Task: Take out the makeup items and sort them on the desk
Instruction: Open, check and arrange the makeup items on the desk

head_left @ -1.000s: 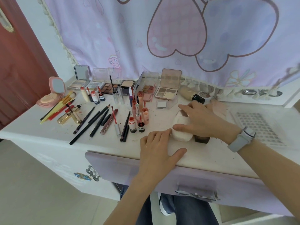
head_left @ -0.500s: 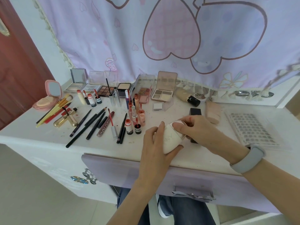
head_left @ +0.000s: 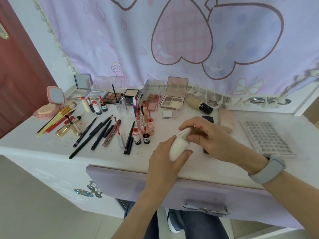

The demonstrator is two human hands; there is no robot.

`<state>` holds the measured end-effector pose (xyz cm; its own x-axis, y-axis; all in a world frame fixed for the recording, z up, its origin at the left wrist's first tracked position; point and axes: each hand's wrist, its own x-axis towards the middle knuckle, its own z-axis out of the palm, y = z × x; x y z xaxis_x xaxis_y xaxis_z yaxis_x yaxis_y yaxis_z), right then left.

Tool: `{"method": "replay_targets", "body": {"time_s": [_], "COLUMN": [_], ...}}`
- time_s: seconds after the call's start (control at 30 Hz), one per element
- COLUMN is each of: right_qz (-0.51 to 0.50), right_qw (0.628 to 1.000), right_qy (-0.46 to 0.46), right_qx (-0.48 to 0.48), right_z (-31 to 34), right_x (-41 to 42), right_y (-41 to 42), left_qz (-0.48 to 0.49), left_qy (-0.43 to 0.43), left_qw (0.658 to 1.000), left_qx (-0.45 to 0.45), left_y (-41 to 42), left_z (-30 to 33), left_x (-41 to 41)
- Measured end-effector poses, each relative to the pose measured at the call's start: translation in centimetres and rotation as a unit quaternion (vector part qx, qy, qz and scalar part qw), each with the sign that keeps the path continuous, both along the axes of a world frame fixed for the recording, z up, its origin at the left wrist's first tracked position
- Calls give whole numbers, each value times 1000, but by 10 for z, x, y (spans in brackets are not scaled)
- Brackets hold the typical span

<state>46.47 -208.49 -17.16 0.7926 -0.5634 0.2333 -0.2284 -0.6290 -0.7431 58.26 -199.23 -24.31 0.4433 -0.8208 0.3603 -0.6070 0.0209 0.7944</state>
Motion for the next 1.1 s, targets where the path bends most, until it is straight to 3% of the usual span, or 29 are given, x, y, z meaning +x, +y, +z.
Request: {"method": "replay_targets", "body": {"time_s": [0.1, 0.2, 0.3, 0.37, 0.5, 0.6, 0.77, 0.83, 1.0, 1.1], "right_qz": [58, -15, -121, -103, 9, -13, -128, -118, -34, -21], "right_qw": [997, 992, 991, 987, 998, 996, 982, 978, 990, 987], "right_qy": [-33, -66, 57, 123, 52, 26, 139, 171, 136, 156], "right_qx": [48, 108, 27, -28, 37, 90, 8, -19, -13, -15], "right_z": [5, 3, -3, -2, 7, 6, -6, -4, 1, -1], "right_x": [-3, -1, 4, 5, -4, -1, 8, 6, -1, -4], "right_y": [-3, -4, -10, -12, -16, -11, -12, -15, -18, -22], "left_qz": [13, 18, 18, 23, 39, 40, 32, 33, 46, 44], "left_qy": [38, 12, -42, -64, -59, -66, -97, -119, -101, -142], "left_qw": [999, 999, 999, 998, 997, 997, 995, 992, 994, 989], "left_qx": [-21, -30, -25, -19, -18, -13, -9, -9, 1, 11], "left_y": [-2, -3, -2, -1, -1, -2, -1, -1, -1, -1], "left_z": [2, 2, -2, -3, -1, -1, -3, -5, -4, -3], "left_x": [4, 3, 1, 1, 0, -2, -2, -3, -3, -5]}}
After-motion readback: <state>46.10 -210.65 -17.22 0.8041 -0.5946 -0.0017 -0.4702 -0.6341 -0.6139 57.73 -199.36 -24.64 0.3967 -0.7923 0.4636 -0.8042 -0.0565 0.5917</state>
